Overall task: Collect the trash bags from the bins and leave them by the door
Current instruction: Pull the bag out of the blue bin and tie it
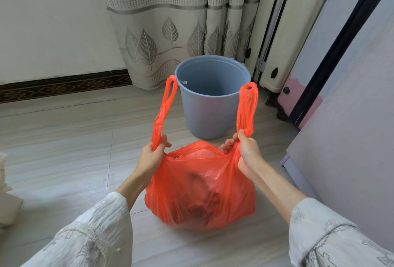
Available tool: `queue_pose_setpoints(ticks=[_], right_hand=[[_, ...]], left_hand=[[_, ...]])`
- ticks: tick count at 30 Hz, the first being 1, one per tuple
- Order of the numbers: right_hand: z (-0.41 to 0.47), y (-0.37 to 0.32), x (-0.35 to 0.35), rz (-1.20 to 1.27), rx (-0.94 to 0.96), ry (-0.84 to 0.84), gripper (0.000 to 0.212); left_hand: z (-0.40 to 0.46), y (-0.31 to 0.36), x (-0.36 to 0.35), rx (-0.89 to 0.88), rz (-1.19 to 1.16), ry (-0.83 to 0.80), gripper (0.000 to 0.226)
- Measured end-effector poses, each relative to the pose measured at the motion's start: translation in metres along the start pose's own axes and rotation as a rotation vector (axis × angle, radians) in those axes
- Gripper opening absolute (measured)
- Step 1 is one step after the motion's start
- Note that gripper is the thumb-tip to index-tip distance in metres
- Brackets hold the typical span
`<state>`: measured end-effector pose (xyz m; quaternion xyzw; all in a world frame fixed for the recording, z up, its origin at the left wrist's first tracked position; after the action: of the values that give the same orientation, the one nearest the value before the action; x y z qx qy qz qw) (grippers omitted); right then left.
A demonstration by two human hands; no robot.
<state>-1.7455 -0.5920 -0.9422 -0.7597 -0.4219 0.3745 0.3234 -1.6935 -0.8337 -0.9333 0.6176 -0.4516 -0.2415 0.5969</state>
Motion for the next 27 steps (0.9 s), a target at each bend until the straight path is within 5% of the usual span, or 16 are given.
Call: queue_pose_setpoints(ticks=[5, 9, 16, 22, 27], right_hand=[[0.003, -0.003, 0.009, 0.047, 0.014, -0.012, 0.036], [0.005, -0.001, 0.014, -0.106, 0.071, 0.0, 0.038], [0.001, 0.008, 0.009, -0.008, -0.042, 0.036, 0.041], [-0.001, 0.002, -0.003, 0.191, -0.087, -0.028, 0.039], [-0.007, 0.0, -0.011, 0.038, -0.069, -0.12, 0.032]], left_hand=[[0.006, -0.015, 0.004, 0.151, -0.411, 0.041, 0.041], [0.011, -0.028, 0.004, 0.201, -0.424, 0.073, 0.045], [0.003, -0.003, -0.014, 0.267, -0.779, 0.067, 0.04], [0.0, -0.009, -0.021, 0.343, -0.606, -0.099, 0.034], [-0.007, -0.006, -0.027, 0.381, -0.579, -0.136, 0.015]])
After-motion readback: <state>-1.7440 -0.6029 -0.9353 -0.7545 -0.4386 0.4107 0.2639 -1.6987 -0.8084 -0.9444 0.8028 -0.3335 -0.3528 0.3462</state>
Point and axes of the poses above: each hand's wrist, its own z-axis towards the middle knuckle, its own x-axis out of the back of the hand, y = z × x, the point moved 9 cm from there along z, towards the middle knuckle, and after that the axes turned 8 degrees about y, right-handed, at the moved point
